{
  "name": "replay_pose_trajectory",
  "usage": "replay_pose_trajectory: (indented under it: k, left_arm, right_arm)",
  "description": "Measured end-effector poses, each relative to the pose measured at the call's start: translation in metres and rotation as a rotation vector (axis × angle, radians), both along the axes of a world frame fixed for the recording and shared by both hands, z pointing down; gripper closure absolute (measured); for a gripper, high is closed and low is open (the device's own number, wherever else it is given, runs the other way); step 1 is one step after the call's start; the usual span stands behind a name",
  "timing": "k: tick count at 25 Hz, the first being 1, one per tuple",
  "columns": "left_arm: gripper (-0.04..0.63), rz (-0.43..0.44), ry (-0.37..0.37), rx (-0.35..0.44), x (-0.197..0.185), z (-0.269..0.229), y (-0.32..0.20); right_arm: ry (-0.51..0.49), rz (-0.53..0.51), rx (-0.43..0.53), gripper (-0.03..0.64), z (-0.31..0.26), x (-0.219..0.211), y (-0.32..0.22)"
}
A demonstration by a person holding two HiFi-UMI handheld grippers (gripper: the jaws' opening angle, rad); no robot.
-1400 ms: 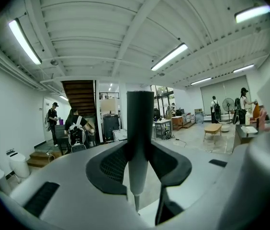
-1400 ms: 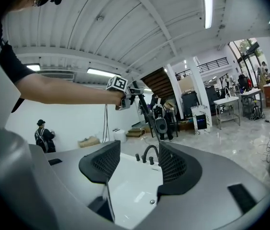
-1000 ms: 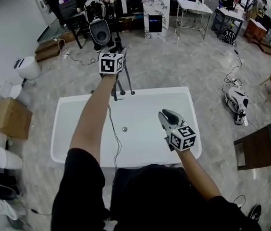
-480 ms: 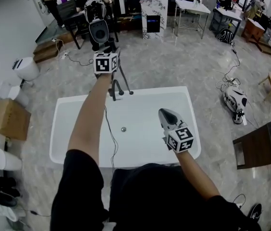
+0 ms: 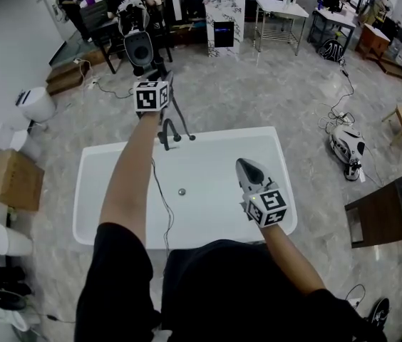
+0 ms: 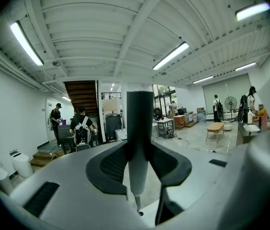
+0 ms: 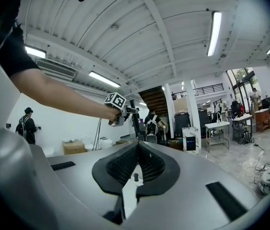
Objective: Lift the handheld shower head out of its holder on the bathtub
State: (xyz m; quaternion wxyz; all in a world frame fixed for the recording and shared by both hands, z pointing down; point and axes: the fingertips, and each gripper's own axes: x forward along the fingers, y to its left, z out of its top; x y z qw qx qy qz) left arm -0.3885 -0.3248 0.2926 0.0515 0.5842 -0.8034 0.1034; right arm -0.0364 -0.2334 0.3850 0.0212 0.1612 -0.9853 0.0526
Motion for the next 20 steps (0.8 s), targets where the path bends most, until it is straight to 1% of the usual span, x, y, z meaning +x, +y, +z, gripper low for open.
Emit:
replay_pose_trajectory:
  k: [4,11,20]
  left_arm:
    - [0.466,0.011,-0.008,-0.018,0.004,0.007,-0.004]
    - [0.466,0.007,0.019,-0.021,0.001,0.018,-0.007]
    - [0.466,0.036,0.001,-0.050,0.011,0.026,-0.014]
  right_arm:
    - [0.010,0.001,0.001,0.618,0.002,0.001,-0.002]
    - [0.035,-0.001,-0.011,0.618,0.009,-0.004,-0.002]
    - [0.039,0.012,-0.017,0.618,0.012,-0.001,-0.005]
